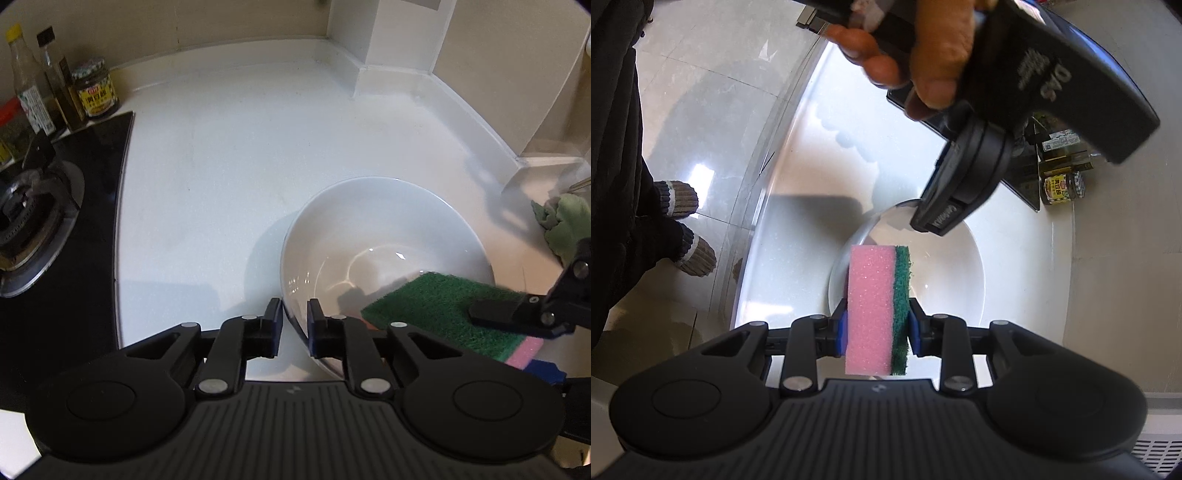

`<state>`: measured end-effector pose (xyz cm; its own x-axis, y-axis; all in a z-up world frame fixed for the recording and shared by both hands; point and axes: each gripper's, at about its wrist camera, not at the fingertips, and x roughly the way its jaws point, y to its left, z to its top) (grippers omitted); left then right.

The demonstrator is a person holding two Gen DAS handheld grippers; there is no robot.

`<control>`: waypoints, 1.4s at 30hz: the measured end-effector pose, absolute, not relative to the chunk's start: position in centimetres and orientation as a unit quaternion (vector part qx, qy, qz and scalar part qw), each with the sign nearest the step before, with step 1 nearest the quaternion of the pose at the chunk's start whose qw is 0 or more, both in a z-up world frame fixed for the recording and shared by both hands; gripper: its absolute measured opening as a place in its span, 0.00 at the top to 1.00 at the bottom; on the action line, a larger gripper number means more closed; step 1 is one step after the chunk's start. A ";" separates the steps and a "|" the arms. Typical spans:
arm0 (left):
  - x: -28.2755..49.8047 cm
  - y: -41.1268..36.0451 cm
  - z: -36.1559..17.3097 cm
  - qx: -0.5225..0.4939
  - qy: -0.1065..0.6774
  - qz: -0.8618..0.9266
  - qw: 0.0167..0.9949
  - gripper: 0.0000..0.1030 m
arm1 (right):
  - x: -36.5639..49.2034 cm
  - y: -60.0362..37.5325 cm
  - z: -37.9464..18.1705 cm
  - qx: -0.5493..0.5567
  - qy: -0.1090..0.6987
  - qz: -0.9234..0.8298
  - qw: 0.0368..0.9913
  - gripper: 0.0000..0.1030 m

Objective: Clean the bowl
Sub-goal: 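Keep scrubbing the bowl interior with the sponge in the right gripper while the left gripper holds the rim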

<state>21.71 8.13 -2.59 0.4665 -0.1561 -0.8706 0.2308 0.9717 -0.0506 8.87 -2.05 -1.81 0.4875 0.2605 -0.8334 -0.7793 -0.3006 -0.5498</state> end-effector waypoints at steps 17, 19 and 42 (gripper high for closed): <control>25.7 6.7 -3.1 0.072 0.495 -0.145 0.853 0.92 | 9.5 -1.6 -2.0 -0.667 0.205 0.464 0.546 0.74; 26.1 6.5 -3.2 0.072 0.497 -0.145 0.853 0.92 | 9.7 -1.7 -2.2 -0.667 0.207 0.462 0.547 0.74; 26.9 6.4 -3.1 0.070 0.500 -0.146 0.850 0.90 | 10.9 -1.8 -2.8 -0.666 0.211 0.463 0.545 0.74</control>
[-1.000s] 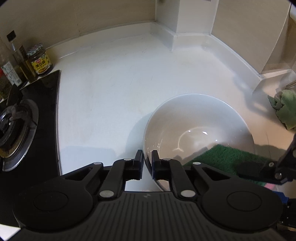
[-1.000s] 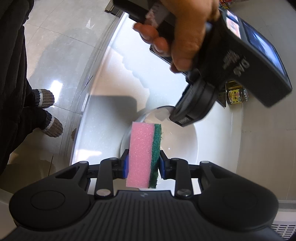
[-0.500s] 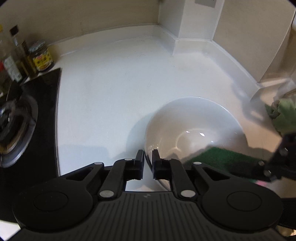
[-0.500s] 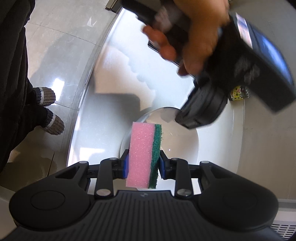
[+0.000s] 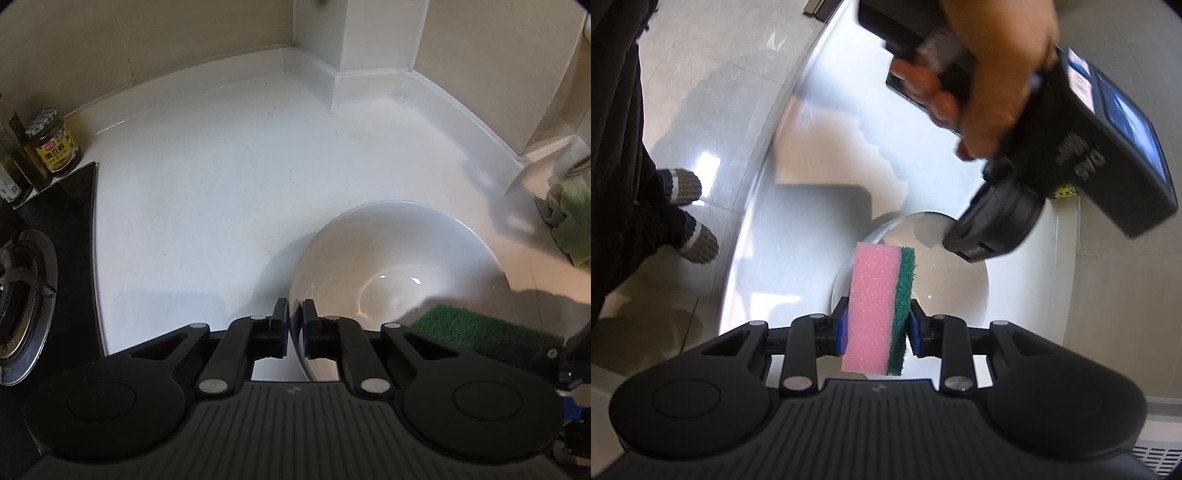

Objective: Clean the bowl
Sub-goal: 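Keep scrubbing the bowl interior with the sponge in the right gripper while the left gripper holds the rim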

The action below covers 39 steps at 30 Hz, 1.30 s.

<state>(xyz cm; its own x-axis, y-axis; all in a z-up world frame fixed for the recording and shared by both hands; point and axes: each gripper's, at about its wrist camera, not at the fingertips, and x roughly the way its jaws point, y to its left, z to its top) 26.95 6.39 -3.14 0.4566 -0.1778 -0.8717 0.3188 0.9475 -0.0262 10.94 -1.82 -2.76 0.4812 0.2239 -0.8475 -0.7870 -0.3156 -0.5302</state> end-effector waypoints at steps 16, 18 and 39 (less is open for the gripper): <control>26.8 6.3 -3.5 0.068 0.505 -0.143 0.849 0.88 | 11.0 -1.9 -3.3 -0.668 0.201 0.467 0.543 0.74; 27.0 6.3 -3.5 0.055 0.511 -0.127 0.848 0.84 | 11.5 -1.9 -3.0 -0.668 0.201 0.463 0.547 0.74; 22.4 7.9 -3.4 0.061 0.485 -0.103 0.866 0.84 | 11.0 -1.8 -3.0 -0.681 0.189 0.464 0.534 0.74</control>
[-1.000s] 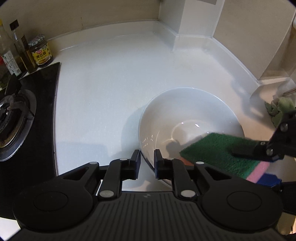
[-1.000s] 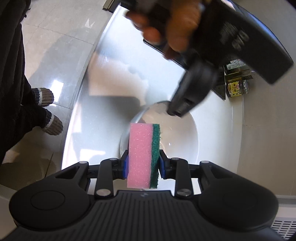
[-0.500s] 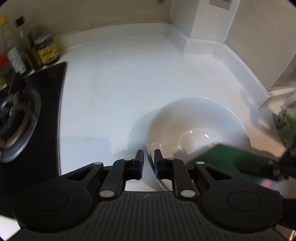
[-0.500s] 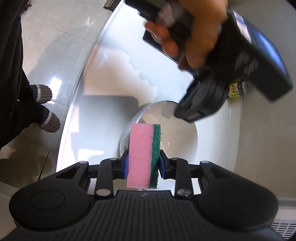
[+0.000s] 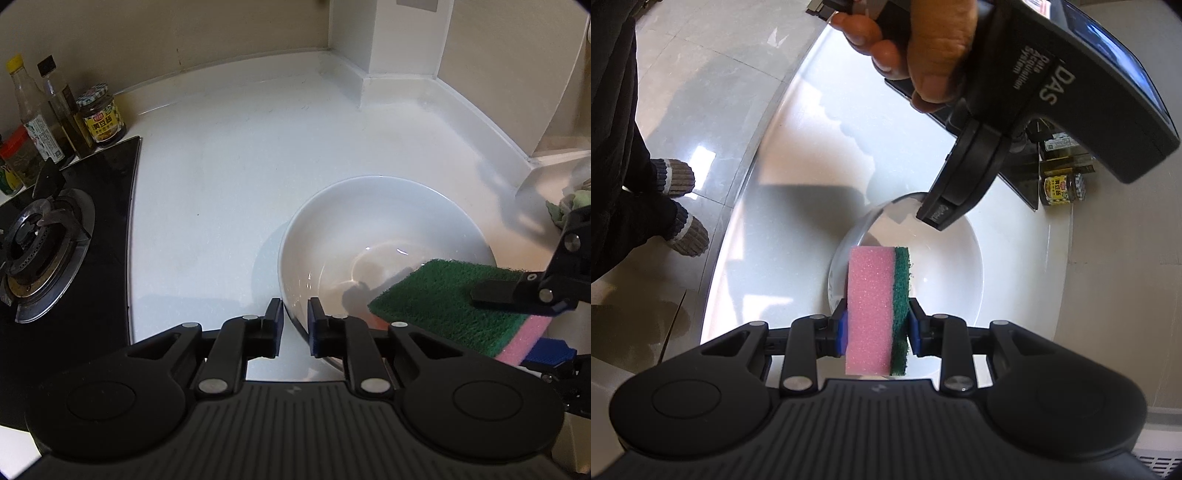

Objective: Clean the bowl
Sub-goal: 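Keep scrubbing the bowl interior with the sponge in the right gripper while the left gripper holds the rim, then lift the sponge out of the bowl with the right gripper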

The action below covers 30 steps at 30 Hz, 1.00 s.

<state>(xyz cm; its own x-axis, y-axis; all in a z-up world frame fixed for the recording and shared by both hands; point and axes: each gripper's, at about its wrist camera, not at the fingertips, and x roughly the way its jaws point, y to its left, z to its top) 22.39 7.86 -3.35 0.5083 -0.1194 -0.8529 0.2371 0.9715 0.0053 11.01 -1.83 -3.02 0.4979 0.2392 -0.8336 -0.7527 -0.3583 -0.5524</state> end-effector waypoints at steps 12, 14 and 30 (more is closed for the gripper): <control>25.3 8.6 -3.7 0.060 0.480 -0.138 0.864 0.91 | 11.5 -1.7 -2.9 -0.663 0.214 0.475 0.537 0.74; 25.9 8.7 -3.8 0.059 0.479 -0.142 0.864 0.91 | 12.0 -1.7 -2.7 -0.656 0.224 0.475 0.542 0.74; 25.5 13.2 -4.1 -0.068 0.479 -0.153 0.862 0.83 | 21.8 -0.5 -0.2 -0.478 0.412 0.451 0.631 0.74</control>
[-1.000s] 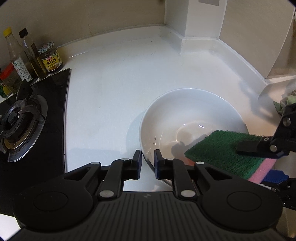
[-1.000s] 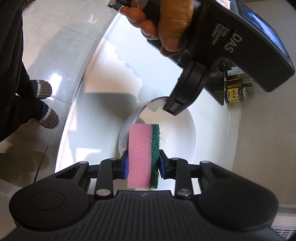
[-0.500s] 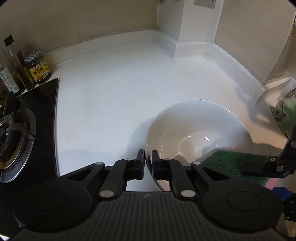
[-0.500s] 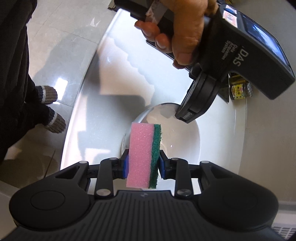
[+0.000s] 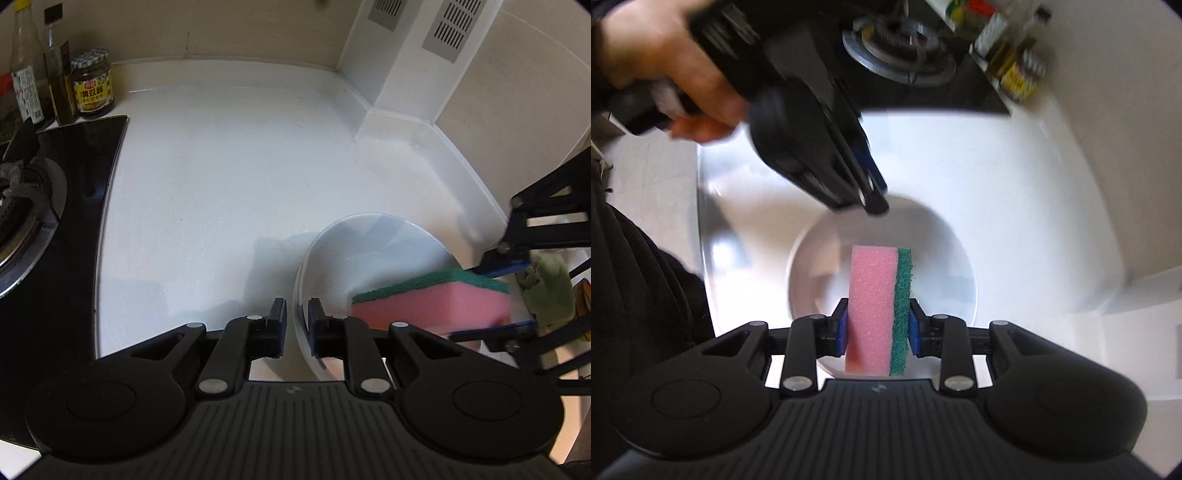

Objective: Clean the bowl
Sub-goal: 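Lift the sponge out of the bowl with the right gripper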

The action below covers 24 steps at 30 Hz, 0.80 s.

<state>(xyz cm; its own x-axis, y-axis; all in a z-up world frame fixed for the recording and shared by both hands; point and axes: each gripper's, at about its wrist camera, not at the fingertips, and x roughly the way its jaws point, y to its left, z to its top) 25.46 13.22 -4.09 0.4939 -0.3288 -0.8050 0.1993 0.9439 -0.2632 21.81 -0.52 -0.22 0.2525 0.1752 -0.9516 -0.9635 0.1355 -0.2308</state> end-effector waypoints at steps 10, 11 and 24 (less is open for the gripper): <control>25.4 13.6 -4.2 -0.077 0.474 -0.160 0.862 0.82 | 22.1 -0.1 0.0 -0.427 0.425 0.495 0.626 0.74; 25.4 13.6 -4.2 -0.077 0.474 -0.160 0.863 0.81 | 21.9 -0.3 -0.1 -0.428 0.431 0.499 0.618 0.74; 25.2 13.6 -4.1 -0.068 0.474 -0.154 0.864 0.81 | 22.8 0.5 0.4 -0.399 0.424 0.519 0.625 0.74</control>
